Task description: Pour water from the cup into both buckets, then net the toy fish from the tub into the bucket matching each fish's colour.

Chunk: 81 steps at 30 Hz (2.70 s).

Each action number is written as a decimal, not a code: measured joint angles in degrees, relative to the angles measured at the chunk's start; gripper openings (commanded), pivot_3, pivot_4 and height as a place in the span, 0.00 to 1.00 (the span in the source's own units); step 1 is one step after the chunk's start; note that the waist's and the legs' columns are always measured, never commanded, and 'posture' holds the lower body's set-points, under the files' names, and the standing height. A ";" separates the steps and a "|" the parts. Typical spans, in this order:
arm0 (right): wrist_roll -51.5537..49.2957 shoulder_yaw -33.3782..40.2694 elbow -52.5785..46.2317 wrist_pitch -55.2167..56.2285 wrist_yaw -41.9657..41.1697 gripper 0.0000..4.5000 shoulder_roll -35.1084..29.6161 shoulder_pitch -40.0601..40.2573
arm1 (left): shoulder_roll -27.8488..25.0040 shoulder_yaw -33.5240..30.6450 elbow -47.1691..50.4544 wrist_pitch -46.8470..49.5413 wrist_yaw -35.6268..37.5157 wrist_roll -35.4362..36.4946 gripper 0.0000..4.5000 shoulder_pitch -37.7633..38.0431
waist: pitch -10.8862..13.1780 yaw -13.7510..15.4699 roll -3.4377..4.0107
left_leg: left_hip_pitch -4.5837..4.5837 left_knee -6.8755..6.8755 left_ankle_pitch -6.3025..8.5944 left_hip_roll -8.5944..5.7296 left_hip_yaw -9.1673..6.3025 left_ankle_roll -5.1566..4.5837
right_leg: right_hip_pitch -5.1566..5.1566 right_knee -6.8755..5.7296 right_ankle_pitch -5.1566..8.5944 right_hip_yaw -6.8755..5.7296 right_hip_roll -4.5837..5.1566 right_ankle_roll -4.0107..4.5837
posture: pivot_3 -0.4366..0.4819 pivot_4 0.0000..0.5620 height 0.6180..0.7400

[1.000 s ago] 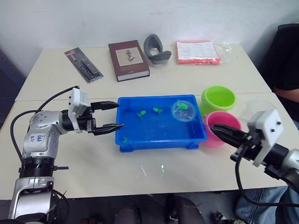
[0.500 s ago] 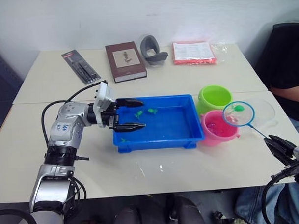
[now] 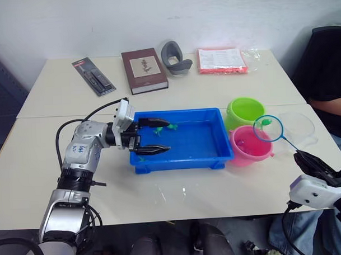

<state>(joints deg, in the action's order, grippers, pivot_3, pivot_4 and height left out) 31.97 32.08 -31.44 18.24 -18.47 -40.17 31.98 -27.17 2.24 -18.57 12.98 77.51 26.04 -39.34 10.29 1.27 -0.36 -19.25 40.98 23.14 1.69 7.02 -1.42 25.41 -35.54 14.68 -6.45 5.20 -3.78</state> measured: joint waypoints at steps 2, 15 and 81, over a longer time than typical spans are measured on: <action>4.54 -0.20 1.89 3.39 3.68 0.00 0.04 0.04 | 0.00 -0.26 0.21 -0.42 -0.64 0.01 0.99 0.52 | 0.00 -0.02 0.00 | 0.02 0.00 0.00 -0.01 0.02 0.00 | 0.00 0.00 0.00 0.04 0.02 0.00 | 0.48 0.27 1.00; 9.08 -1.83 7.11 10.62 8.19 0.00 -0.32 0.22 | 0.65 -1.22 2.19 -1.63 -2.95 0.05 0.99 3.80 | 0.00 -0.15 0.01 | 0.05 -0.01 -0.01 0.02 0.04 0.02 | 0.00 -0.04 0.02 0.08 -0.01 0.04 | 0.48 0.27 1.00; 5.26 -23.27 38.99 9.54 9.51 0.00 -18.46 -36.89 | 0.43 -2.39 2.15 -4.95 -4.29 0.02 0.99 6.02 | 0.01 -1.36 0.08 | 0.01 0.01 -0.06 0.03 -0.02 0.03 | 0.01 -0.30 0.03 -0.09 0.25 0.05 | 0.48 0.27 1.00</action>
<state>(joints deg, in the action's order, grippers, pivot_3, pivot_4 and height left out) 37.23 8.81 7.55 27.78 -8.96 -58.63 -4.91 -26.74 -0.15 -16.42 8.03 73.23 26.06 -33.32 10.30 -0.10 -0.28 -19.23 40.99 23.08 1.71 7.01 -1.38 25.41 -35.84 14.71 -6.55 5.45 -3.72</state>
